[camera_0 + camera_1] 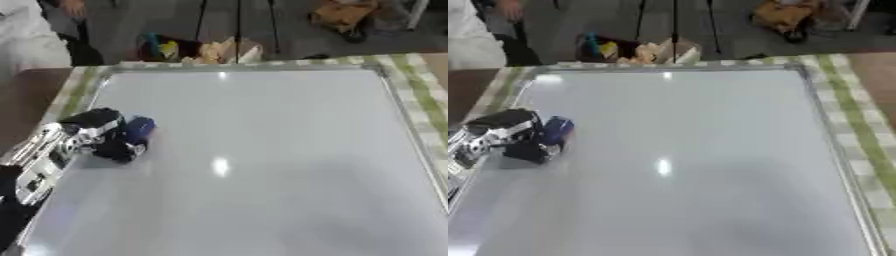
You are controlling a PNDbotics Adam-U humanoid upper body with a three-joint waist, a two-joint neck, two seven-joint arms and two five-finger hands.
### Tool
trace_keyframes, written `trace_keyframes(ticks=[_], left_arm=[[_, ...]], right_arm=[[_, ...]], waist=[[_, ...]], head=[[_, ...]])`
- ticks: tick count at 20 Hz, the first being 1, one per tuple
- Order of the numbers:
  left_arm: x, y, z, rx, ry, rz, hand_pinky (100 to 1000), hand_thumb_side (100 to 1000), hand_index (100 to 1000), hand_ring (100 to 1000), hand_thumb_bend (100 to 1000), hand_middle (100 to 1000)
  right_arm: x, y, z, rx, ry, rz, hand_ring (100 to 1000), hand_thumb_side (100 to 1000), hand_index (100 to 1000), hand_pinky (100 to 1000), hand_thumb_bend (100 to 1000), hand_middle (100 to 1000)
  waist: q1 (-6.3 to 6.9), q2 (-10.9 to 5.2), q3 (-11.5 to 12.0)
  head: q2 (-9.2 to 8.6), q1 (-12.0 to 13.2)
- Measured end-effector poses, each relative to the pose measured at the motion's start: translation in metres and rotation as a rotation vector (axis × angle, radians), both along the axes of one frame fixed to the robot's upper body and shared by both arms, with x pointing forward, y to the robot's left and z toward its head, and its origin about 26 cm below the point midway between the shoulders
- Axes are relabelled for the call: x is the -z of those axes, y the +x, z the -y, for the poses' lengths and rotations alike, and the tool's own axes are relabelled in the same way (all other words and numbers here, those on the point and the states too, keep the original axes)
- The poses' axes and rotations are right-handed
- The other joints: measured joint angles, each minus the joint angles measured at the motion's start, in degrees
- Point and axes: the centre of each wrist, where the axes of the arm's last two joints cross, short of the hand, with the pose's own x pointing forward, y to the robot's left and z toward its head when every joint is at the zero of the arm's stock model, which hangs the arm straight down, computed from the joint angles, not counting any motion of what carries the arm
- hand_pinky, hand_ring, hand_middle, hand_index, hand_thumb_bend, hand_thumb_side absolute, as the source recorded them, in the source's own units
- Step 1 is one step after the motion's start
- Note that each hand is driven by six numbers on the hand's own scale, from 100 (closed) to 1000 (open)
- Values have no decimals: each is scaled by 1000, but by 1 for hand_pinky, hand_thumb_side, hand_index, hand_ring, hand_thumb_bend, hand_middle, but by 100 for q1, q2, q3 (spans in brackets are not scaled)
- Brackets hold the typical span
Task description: Wipe the whiteboard clean with a brush.
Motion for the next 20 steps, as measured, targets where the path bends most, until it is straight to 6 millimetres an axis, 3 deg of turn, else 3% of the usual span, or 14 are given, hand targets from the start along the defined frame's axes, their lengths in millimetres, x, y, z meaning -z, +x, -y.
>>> trace_keyframes(ticks=[12,20], left_arm=[[4,4,-22,-109,-53,30,332,657,333,451,100,352],[5,4,-24,-115,-43,46,334,654,334,451,100,351]], right_arm=[[0,0,0,0,2,2,682,815,788,741,100,540],[0,0,0,0,2,3,682,815,788,742,100,539]], waist=[[-17,-1,31],[-19,-1,38]], head=[[-1,-1],[-20,-1]])
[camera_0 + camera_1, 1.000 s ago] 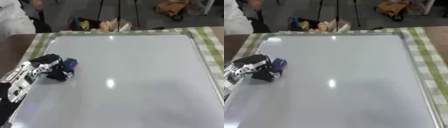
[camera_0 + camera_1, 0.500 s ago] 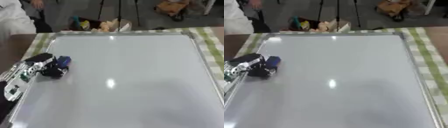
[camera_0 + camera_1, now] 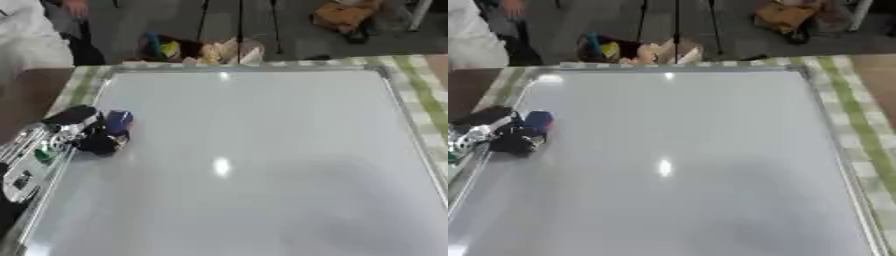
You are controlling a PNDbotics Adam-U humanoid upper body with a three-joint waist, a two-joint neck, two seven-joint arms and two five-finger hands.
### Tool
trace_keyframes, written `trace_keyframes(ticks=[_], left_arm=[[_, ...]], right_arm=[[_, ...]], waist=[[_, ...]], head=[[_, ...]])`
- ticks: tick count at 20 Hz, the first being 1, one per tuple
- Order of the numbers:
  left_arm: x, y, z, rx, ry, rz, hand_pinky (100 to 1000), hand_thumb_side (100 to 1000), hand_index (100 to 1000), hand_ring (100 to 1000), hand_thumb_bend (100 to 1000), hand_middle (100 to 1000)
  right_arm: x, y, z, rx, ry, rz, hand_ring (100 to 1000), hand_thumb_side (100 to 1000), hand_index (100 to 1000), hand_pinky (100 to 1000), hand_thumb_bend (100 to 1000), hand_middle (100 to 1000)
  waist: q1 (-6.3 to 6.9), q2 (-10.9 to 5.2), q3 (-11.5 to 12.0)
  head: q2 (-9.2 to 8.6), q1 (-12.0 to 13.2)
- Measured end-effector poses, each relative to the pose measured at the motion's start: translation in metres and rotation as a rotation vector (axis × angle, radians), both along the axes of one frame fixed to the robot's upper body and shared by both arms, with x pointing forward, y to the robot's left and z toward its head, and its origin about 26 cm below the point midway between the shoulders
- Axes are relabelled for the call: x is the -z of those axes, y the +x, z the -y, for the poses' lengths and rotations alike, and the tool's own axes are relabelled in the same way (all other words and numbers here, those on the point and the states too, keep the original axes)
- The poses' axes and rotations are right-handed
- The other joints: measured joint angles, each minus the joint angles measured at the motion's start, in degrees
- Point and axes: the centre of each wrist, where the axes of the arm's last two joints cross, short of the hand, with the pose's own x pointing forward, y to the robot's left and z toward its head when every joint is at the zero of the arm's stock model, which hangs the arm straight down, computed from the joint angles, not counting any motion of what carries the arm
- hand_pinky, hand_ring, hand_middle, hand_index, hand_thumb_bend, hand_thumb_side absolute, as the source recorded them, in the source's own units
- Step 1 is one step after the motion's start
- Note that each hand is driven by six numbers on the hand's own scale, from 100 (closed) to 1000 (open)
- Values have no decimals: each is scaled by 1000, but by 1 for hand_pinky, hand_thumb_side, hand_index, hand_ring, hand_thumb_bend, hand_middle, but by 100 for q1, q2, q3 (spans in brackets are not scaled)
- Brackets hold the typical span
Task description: Wipe the whiteboard clean with a brush.
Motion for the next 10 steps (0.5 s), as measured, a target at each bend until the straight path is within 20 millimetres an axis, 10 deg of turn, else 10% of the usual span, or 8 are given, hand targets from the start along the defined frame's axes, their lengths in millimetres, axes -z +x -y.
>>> trace_keyframes(ticks=[10], left_arm=[[0,-5,3,42,51,-6,338,648,336,454,100,352]], right_arm=[[0,0,0,0,-1,-1,683,815,789,742,100,539]], waist=[[0,0,1]], head=[[-28,3]])
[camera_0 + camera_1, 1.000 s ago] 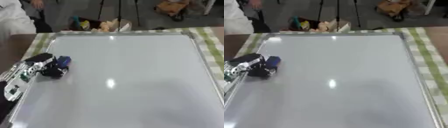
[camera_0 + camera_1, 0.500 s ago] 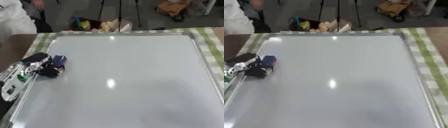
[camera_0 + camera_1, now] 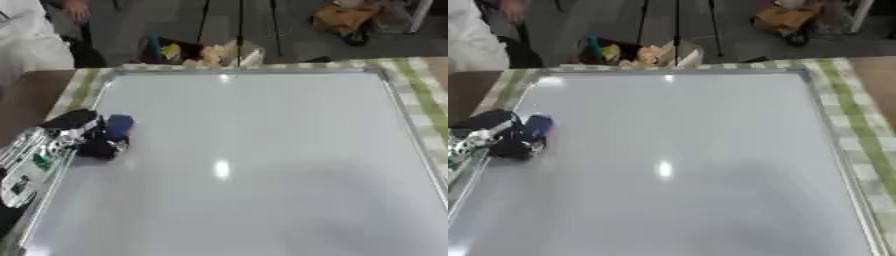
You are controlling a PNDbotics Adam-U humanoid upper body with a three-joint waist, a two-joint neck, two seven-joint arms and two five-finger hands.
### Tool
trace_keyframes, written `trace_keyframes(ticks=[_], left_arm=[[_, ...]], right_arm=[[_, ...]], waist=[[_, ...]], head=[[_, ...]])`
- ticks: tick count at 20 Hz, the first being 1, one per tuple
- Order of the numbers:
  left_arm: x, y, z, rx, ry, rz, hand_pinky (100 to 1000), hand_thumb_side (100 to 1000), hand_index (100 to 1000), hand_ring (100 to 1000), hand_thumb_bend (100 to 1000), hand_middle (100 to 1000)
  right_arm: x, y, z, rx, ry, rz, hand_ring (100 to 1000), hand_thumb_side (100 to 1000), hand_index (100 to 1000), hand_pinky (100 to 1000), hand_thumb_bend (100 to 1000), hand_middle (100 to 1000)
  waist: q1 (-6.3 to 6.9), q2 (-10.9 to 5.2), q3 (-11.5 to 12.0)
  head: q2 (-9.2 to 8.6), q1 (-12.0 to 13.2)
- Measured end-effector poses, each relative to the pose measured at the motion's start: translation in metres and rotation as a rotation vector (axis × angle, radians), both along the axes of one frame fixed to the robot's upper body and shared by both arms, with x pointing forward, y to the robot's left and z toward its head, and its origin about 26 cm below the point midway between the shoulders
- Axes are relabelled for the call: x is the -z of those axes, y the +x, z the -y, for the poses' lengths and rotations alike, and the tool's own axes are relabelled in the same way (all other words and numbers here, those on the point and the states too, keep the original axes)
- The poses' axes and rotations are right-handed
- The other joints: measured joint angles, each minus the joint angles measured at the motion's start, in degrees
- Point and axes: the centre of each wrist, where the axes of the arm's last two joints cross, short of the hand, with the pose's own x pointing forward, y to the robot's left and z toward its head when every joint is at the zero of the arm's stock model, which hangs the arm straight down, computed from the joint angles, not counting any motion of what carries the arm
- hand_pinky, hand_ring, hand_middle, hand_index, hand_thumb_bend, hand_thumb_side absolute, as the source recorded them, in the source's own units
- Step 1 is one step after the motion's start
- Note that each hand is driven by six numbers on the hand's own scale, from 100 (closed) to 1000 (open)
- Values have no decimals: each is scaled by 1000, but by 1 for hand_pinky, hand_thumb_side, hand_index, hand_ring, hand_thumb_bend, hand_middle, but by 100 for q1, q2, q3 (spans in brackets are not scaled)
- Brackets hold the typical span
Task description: Wipe the whiteboard clean with a brush.
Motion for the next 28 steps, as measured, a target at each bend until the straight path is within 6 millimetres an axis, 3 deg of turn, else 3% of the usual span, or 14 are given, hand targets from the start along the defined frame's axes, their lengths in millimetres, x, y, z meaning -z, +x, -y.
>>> trace_keyframes(ticks=[28], left_arm=[[-6,-20,53,266,111,-53,335,662,335,451,100,348]], right_arm=[[-1,0,0,-1,-1,1,683,818,789,742,100,539]], waist=[[6,1,-16]], head=[[-1,70]])
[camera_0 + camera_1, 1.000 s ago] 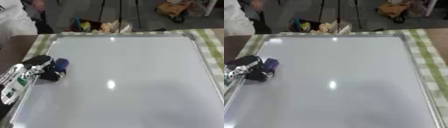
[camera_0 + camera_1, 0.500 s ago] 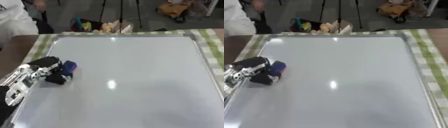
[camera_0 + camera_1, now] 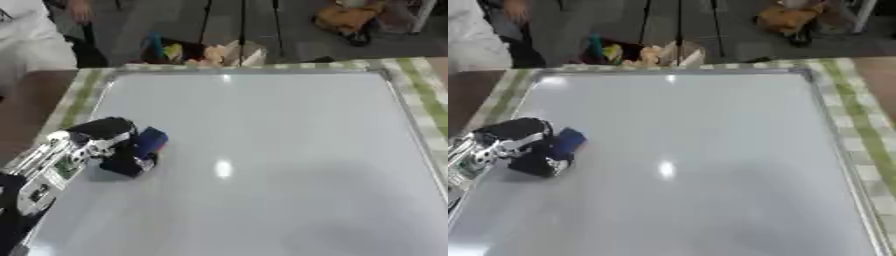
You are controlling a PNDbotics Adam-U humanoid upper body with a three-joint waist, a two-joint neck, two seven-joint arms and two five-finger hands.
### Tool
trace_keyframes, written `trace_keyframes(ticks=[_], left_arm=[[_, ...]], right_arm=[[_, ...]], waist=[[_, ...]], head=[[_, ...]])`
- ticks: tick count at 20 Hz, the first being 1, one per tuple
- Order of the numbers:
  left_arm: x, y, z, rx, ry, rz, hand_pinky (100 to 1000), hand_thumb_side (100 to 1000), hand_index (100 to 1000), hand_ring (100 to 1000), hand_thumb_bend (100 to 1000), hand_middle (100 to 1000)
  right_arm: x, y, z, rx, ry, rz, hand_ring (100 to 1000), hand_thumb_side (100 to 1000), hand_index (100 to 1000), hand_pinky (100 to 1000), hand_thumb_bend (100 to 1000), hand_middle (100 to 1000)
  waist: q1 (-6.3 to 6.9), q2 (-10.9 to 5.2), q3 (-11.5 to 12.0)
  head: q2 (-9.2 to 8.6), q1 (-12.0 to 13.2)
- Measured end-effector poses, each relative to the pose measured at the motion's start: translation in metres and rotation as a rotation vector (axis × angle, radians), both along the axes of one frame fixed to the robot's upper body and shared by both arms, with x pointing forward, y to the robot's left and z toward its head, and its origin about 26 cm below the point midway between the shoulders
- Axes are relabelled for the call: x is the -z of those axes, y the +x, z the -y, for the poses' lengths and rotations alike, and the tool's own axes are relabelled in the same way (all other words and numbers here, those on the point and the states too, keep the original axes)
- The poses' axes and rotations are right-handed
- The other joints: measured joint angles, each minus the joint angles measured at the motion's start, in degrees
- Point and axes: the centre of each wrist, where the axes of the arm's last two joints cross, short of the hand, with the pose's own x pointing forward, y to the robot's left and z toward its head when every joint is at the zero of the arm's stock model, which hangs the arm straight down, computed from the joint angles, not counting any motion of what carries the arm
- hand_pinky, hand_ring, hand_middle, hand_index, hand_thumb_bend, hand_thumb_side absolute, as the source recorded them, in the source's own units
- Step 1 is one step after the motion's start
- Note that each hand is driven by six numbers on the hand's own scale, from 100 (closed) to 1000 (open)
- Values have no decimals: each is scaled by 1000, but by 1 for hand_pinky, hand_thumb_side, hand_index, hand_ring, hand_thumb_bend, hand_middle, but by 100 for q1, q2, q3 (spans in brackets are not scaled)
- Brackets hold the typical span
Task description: Wipe the whiteboard clean with a brush.
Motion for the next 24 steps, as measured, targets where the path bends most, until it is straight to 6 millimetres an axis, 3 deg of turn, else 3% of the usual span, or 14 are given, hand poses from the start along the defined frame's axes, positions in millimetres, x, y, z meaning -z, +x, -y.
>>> trace_keyframes(ticks=[17,18,19,23,24], left_arm=[[1,-3,3,-4,-4,0,336,674,338,452,100,351],[1,-3,2,-8,-7,2,340,686,344,456,100,363],[1,-3,2,-6,-7,5,373,718,386,494,100,440],[2,-6,0,27,-3,15,373,718,386,494,100,440],[2,-7,-1,35,-1,18,497,774,523,624,137,626]], right_arm=[[0,0,0,-1,0,1,684,818,789,743,100,539],[0,0,0,-1,0,1,684,818,789,743,100,539],[0,0,0,-1,0,1,684,818,789,743,100,539],[0,0,0,-1,0,1,684,818,789,743,100,539],[0,0,0,-1,0,1,684,819,789,742,100,539]], waist=[[-17,1,10],[-19,1,10],[-20,1,10],[-20,1,11],[-20,1,11]], head=[[0,23],[0,23],[0,23],[0,25],[0,27]])
